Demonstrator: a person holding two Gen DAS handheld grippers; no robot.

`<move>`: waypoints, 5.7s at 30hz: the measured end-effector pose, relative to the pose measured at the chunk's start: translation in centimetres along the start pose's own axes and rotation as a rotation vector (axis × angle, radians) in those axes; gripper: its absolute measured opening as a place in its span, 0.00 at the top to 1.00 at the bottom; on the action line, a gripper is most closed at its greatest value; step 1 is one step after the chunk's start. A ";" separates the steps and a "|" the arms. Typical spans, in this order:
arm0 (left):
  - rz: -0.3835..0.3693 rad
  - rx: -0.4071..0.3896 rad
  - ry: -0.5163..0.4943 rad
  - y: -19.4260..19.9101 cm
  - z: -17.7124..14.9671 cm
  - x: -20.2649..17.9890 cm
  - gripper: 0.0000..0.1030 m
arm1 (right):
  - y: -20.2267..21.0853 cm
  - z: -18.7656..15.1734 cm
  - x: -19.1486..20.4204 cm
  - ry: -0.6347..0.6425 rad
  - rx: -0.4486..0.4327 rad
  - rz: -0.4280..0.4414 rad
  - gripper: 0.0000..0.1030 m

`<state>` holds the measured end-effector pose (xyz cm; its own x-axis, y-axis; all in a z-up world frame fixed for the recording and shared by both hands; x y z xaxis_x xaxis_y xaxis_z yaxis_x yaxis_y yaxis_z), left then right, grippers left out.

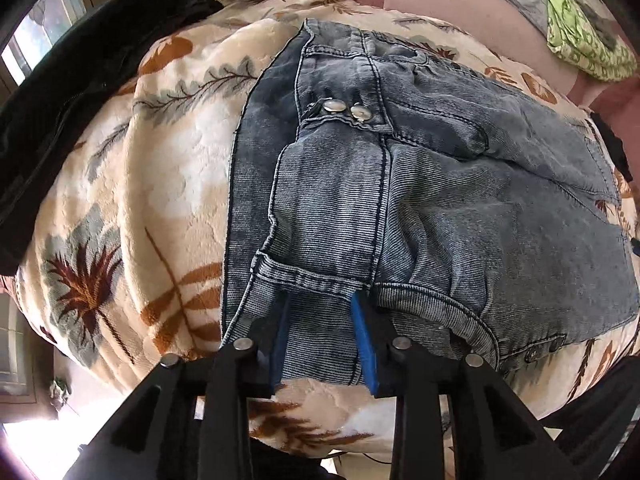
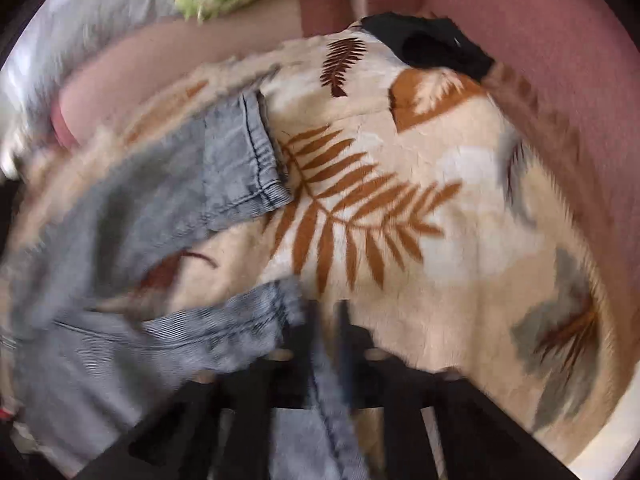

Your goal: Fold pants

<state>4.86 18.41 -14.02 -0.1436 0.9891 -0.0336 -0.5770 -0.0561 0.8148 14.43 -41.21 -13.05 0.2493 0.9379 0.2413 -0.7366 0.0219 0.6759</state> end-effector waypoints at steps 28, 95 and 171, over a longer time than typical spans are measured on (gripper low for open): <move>-0.017 -0.047 -0.020 1.2 0.7 0.0 0.61 | 1.5 0.6 1.7 0.128 -0.024 -0.073 0.54; -0.100 -0.015 0.267 -17.4 24.2 0.6 0.73 | -15.9 13.3 7.4 0.143 0.086 -0.027 0.70; -0.074 -0.022 -0.110 -0.5 1.1 -2.0 0.47 | 4.5 1.8 -0.5 -0.145 0.001 0.170 0.30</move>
<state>6.35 16.58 -13.71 -0.0119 0.9995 -0.0281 -0.6007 0.0153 0.7993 12.14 -42.23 -8.93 0.2096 0.8684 0.4494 -0.7750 -0.1328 0.6179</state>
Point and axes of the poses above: each gripper's, at about its wrist camera, not at the fingertips, and y roughly against the way its jaws point, x to its left, z to its top, the point moved 10 cm from there along -y, roughly the way its jaws point, and after that the axes turned 15 degrees about -x, right-handed, at the moved point
